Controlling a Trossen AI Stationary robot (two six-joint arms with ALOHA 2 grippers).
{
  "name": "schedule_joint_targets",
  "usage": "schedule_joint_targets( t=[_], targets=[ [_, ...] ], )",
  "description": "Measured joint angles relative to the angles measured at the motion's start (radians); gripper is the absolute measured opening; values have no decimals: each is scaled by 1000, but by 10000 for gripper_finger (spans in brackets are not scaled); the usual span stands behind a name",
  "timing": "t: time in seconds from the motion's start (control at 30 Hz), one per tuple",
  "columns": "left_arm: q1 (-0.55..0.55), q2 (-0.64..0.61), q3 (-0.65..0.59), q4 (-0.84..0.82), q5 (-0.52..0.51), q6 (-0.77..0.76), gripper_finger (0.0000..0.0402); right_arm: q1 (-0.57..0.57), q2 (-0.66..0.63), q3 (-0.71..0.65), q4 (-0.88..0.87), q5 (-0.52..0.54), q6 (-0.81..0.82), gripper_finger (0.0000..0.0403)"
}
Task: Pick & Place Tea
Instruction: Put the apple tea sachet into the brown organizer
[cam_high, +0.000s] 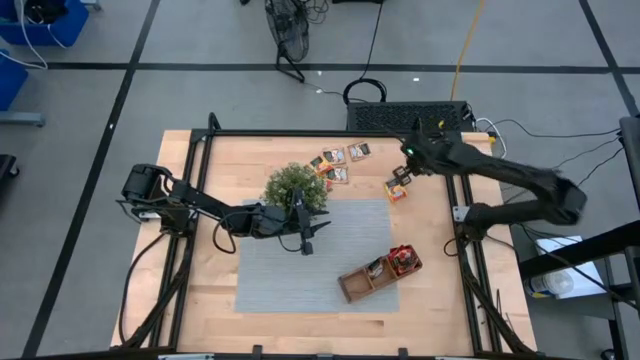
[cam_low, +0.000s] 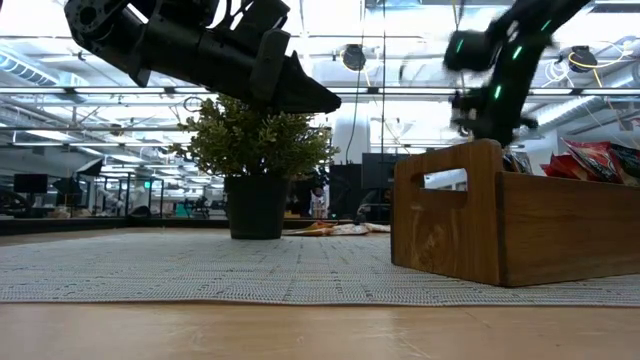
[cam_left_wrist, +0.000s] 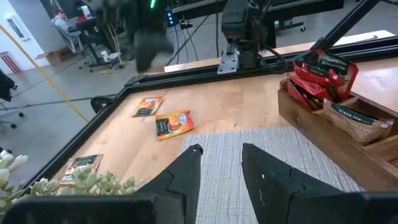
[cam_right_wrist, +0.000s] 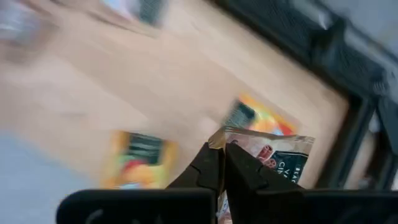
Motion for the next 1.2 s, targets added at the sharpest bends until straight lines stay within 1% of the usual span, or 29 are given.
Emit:
schedule_joint_targets(
  t=[0.1,0.17,0.27,0.37,0.47,0.53,0.63,0.73,0.8,0.87,0.93,1.1,1.2],
  targets=[
    [0,0,0,0,0,0,122,150,-156,0,-14,1,27,2],
    [0,0,0,1,0,0,122,267,-245,0,8,10,45,1],
    [0,0,0,3,0,0,122,476,-349,-9,59,76,69,1],
    [0,0,0,7,-1,-9,122,696,-399,-43,193,147,28,1],
    [0,0,0,7,-2,-26,122,902,-391,-78,375,216,-101,1],
    [0,0,0,8,-3,-27,122,1021,-348,-85,489,284,-202,1],
    [0,0,0,8,-3,-36,122,1189,-247,-85,611,420,-378,0],
    [0,0,0,8,-3,-43,122,1326,-106,-86,695,560,-603,0],
    [0,0,0,8,-3,-45,122,1392,1,-86,736,637,-710,0],
    [0,0,0,8,-3,-45,122,1430,97,-86,805,710,-734,0],
    [0,0,0,8,-3,-45,122,1448,180,-86,894,750,-723,0],
    [0,0,0,8,-3,-53,122,1471,347,-84,1092,761,-739,0],
    [0,0,0,8,-3,-63,122,1488,417,-57,1103,762,-712,0]
  ],
)
